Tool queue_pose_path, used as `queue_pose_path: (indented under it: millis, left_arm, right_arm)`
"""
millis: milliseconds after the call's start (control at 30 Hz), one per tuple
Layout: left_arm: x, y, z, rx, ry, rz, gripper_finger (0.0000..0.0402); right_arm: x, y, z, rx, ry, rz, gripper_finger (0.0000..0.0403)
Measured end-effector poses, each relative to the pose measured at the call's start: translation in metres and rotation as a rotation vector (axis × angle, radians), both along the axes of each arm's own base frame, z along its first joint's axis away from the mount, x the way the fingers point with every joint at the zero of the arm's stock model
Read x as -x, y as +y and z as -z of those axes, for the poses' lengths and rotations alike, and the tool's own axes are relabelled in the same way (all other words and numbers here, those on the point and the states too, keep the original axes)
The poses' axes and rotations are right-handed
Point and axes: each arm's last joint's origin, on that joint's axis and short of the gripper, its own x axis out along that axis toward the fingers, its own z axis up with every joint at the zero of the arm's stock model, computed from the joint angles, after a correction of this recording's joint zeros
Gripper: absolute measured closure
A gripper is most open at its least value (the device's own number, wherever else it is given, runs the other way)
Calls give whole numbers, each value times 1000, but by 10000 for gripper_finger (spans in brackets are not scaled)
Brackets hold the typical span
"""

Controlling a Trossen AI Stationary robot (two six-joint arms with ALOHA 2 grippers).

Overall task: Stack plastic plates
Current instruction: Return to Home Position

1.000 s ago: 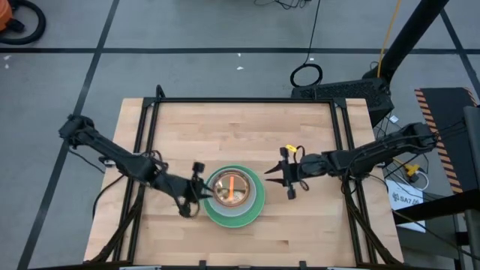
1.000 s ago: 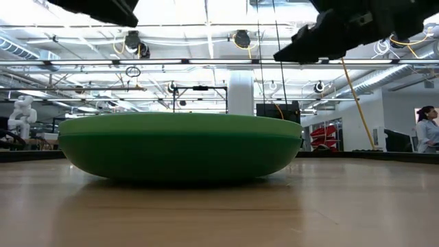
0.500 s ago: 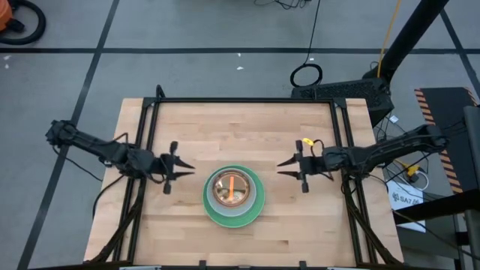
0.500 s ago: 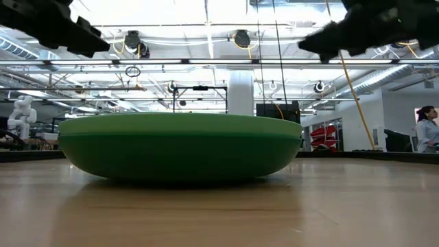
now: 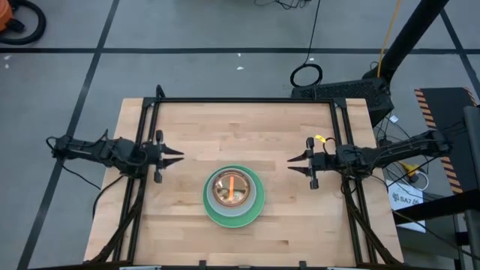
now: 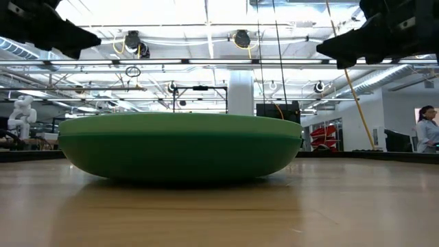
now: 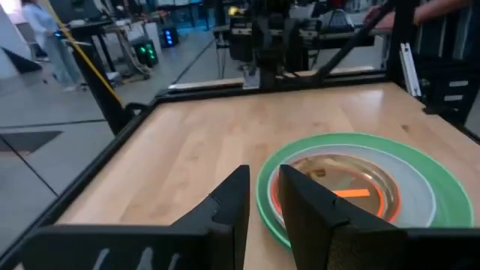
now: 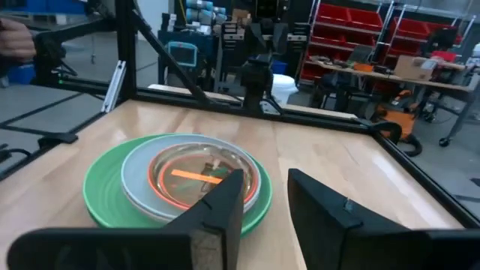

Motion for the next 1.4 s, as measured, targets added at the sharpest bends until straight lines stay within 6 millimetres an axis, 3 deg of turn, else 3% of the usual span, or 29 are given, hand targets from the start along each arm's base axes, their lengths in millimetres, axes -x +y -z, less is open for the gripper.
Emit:
queue_pose_path:
  millis: [433, 867, 1400]
  left_arm:
    - [7, 8, -3, 0, -55, -65, 321]
    - [-1, 13, 36, 31, 59, -120, 321]
    - [-5, 17, 63, 111, 93, -40, 321]
  right_arm:
    - [13, -6, 6, -9, -30, 34, 305]
    - [24, -9, 5, -4, -15, 82, 305]
    - [37, -12, 7, -13, 1, 143, 305]
